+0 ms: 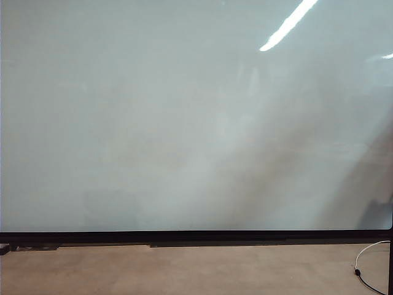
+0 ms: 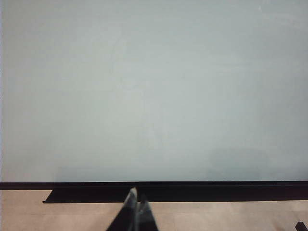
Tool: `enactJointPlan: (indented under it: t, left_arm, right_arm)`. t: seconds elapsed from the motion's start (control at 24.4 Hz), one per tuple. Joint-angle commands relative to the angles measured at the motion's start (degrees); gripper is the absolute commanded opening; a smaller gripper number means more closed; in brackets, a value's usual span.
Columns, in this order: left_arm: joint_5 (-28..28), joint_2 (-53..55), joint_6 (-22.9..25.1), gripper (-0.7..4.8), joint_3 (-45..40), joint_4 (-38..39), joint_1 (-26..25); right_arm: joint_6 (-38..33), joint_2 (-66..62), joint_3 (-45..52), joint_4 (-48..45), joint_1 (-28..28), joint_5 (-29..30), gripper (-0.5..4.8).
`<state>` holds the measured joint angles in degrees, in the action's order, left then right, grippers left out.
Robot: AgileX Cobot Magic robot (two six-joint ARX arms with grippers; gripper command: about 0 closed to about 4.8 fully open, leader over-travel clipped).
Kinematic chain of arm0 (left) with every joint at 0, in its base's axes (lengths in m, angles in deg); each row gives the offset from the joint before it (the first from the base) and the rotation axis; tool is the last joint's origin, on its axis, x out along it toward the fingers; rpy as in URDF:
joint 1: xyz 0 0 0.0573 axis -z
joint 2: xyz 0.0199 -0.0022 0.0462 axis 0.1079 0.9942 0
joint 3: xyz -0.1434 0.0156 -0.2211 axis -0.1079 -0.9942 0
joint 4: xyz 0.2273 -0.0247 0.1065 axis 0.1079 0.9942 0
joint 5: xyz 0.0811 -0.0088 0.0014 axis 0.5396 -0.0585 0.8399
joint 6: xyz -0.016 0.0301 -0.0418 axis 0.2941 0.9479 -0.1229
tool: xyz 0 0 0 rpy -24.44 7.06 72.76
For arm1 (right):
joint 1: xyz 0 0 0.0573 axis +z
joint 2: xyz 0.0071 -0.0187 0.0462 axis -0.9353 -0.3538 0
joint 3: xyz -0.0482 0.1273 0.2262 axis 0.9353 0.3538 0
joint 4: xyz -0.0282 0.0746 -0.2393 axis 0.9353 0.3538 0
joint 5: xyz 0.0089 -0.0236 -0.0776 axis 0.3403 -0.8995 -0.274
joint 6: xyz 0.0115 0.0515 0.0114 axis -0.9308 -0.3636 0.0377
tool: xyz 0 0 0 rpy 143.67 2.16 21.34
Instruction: Pick up the pen on the shelf to the right of the whiteboard and draw a check mark.
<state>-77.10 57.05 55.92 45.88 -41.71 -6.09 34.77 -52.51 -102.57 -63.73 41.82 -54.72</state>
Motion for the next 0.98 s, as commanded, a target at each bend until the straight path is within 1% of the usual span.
enactJointPlan:
  t: [0.04,0.16,0.2,0.45,0.57,0.7,0.86,0.98]
  left_arm:
    - [0.0,0.0,0.3,-0.04,0.2,-0.7,0.0]
    - [0.0,0.0,0.3,-0.04,0.2,-0.7,0.0]
    - [0.0,0.0,0.3,-0.04,0.2,-0.7,0.0]
    - [0.0,0.0,0.3,-0.04,0.2,-0.7,0.0]
    - [0.0,0.0,0.3,-0.04,0.2,-0.7,0.0]
    - [0.0,0.0,0.3,-0.04,0.2,-0.7,0.0]
    - [0.0,0.0,0.3,-0.04,0.2,-0.7,0.0]
    - [0.0,0.0,0.3,-0.04,0.2,-0.7,0.0]
  right_arm:
    - [0.0,0.5,-0.1,-0.9,-0.9,-0.3,-0.08]
    - [0.0,1.0,0.2,-0.9,-2.0,-0.8,-0.08]
    - [0.1,2.0,0.7,-0.9,-2.1,-1.8,-0.08]
    - [-0.2,14.1,8.7,-0.6,-1.8,-13.7,-0.08]
    - [-0.2,21.3,13.6,1.2,-0.5,-18.2,-0.08]
    - [-0.3,28.7,18.1,3.7,2.3,-21.1,-0.08]
    - [-3.7,34.2,23.4,3.7,6.2,-21.6,-0.08]
    - [-4.3,38.4,27.3,4.4,10.7,-23.1,-0.08]
